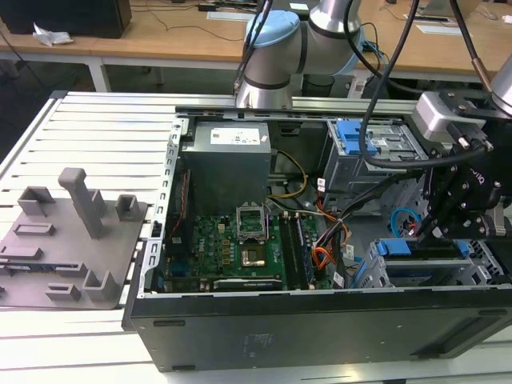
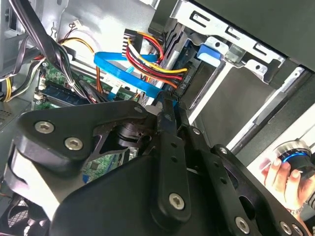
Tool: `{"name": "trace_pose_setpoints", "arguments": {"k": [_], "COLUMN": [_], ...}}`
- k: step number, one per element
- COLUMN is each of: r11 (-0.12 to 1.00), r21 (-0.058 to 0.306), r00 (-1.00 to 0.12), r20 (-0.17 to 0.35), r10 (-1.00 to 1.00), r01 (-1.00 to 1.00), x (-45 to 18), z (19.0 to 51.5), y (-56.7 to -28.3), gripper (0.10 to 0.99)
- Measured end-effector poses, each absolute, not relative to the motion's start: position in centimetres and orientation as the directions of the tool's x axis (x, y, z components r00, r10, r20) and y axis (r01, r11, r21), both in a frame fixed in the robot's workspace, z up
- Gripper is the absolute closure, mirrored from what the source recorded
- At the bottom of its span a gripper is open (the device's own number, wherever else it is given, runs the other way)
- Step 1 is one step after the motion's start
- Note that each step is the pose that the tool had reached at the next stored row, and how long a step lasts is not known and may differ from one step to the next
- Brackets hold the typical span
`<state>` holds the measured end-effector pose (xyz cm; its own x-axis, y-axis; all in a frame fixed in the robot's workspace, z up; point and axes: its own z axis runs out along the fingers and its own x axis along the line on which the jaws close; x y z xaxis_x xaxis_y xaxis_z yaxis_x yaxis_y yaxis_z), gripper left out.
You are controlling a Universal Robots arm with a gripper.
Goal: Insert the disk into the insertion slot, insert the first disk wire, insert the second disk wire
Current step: 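Insert the second disk wire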
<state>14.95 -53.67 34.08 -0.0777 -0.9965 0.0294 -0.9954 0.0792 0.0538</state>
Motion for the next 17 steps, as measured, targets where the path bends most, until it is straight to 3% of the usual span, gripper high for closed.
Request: {"name": "trace_pose_setpoints", "arguments": {"k": [12, 17], "r11": [0.079, 0.079], "r21": [0.054, 0.054], "r00": [-0.078, -0.078], "r20": [0.028, 0.027], "r10": [-0.997, -0.997], "r01": [-0.995, -0.995], "x": [14.87, 14.87], "z": [33.37, 33.76], "y": [-53.83, -53.85], "gripper": [0.925, 0.859]}}
